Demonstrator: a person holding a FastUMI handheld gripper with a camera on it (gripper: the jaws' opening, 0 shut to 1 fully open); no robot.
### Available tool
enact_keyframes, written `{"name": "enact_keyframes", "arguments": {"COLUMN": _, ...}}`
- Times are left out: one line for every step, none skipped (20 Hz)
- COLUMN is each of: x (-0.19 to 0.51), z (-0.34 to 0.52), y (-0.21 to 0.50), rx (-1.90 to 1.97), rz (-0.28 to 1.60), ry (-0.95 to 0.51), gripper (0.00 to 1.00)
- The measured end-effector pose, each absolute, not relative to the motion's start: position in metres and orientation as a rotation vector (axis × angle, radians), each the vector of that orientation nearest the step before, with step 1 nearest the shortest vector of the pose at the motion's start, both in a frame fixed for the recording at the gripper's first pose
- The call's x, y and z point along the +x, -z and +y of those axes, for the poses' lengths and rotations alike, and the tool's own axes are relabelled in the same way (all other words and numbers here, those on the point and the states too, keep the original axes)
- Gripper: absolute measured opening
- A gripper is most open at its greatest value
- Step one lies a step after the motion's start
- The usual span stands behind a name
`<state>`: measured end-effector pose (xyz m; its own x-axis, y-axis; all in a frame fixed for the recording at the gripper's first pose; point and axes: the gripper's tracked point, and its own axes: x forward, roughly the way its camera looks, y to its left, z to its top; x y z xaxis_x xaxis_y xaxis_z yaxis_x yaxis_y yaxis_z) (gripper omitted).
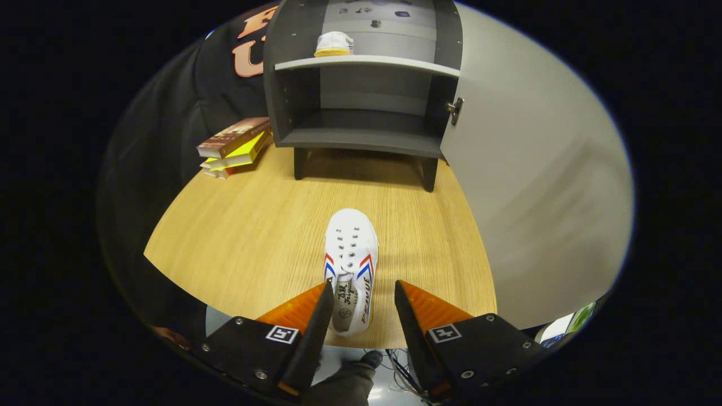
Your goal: Open the shoe cabinet door, grab the shoes and put them into the shoe cabinet, then close the shoe cabinet door.
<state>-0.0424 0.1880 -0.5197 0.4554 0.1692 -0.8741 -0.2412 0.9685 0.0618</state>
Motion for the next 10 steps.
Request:
{"name": "enact_keyframes", "arguments": {"x": -0.04, "z": 0.188, "y": 0.528, "rx": -0.079, "rz": 1.073, "ry": -0.252, "gripper": 0.68}}
{"name": "enact_keyframes", "arguments": {"x": -0.04, "z": 0.188, "y": 0.536, "rx": -0.086, "rz": 1.086, "ry": -0.253, "gripper": 0.67}}
{"name": "enact_keyframes", "arguments": {"x": -0.04, "z": 0.189, "y": 0.544, "rx": -0.089, "rz": 1.101, "ry": -0.254, "gripper": 0.66}}
{"name": "enact_keyframes", "arguments": {"x": -0.041, "z": 0.191, "y": 0.552, "rx": -0.083, "rz": 1.119, "ry": -0.258, "gripper": 0.64}}
{"name": "enact_keyframes", "arguments": {"x": -0.041, "z": 0.193, "y": 0.56, "rx": -0.077, "rz": 1.135, "ry": -0.26, "gripper": 0.63}}
{"name": "enact_keyframes", "arguments": {"x": -0.045, "z": 0.193, "y": 0.569, "rx": -0.076, "rz": 1.159, "ry": -0.267, "gripper": 0.61}}
{"name": "enact_keyframes", "arguments": {"x": -0.046, "z": 0.193, "y": 0.575, "rx": -0.08, "rz": 1.173, "ry": -0.267, "gripper": 0.59}}
{"name": "enact_keyframes", "arguments": {"x": -0.047, "z": 0.193, "y": 0.581, "rx": -0.085, "rz": 1.182, "ry": -0.27, "gripper": 0.58}}
{"name": "enact_keyframes", "arguments": {"x": -0.047, "z": 0.191, "y": 0.586, "rx": -0.091, "rz": 1.187, "ry": -0.268, "gripper": 0.57}}
{"name": "enact_keyframes", "arguments": {"x": -0.046, "z": 0.189, "y": 0.591, "rx": -0.096, "rz": 1.191, "ry": -0.264, "gripper": 0.56}}
